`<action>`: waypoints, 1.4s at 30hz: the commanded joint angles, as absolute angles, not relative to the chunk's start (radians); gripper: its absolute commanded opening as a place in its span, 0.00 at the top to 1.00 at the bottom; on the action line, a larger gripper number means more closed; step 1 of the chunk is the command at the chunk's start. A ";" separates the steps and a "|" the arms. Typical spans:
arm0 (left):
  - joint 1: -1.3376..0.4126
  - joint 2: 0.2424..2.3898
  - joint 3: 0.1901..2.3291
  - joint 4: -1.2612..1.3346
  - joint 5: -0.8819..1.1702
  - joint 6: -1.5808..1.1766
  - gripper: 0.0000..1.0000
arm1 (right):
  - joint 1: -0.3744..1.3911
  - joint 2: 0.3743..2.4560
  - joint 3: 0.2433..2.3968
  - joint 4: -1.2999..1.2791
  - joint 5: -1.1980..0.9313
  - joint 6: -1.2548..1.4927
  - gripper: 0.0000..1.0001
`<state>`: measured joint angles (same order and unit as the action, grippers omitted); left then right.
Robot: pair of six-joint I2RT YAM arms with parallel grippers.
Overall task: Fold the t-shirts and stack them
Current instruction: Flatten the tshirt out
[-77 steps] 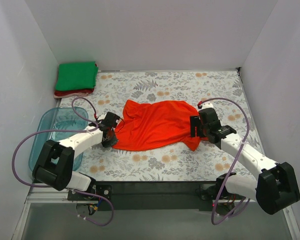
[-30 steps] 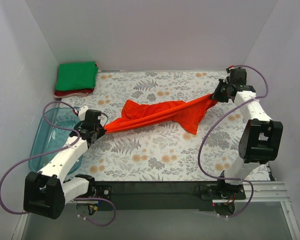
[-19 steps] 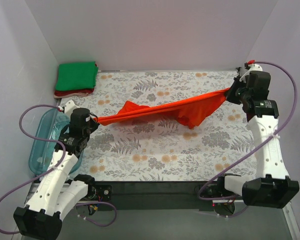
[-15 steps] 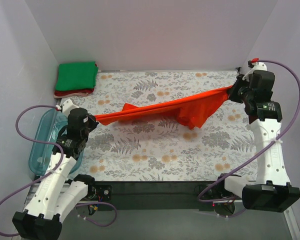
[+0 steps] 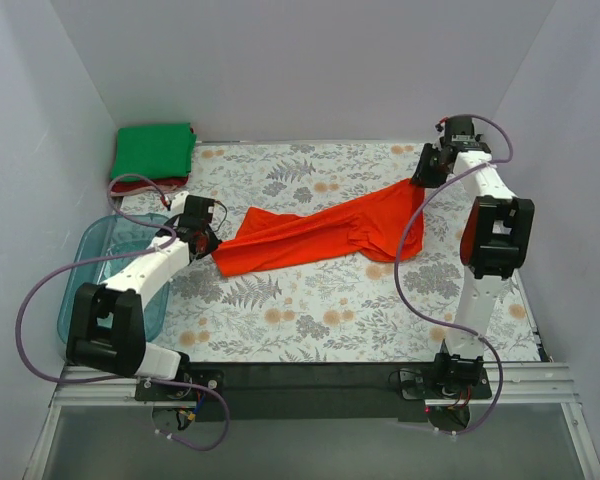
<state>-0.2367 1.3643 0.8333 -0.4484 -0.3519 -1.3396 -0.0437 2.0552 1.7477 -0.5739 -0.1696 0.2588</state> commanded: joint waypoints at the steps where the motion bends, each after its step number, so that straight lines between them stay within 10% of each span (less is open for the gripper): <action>1: -0.222 1.429 0.929 -0.405 -0.387 -1.310 1.00 | -0.028 2.120 1.917 -0.555 -0.209 0.267 0.63; 5: -0.218 1.492 0.945 -0.394 -0.393 -1.310 1.00 | -0.002 2.053 1.849 -0.543 -0.163 0.261 0.39; 17: -0.218 1.442 0.907 -0.377 -0.373 -1.301 1.00 | -0.002 1.580 1.039 -0.195 -0.342 0.442 0.43; 42: -0.218 1.420 0.897 -0.376 -0.377 -1.301 1.00 | -0.043 1.612 0.706 0.173 -0.471 0.551 0.58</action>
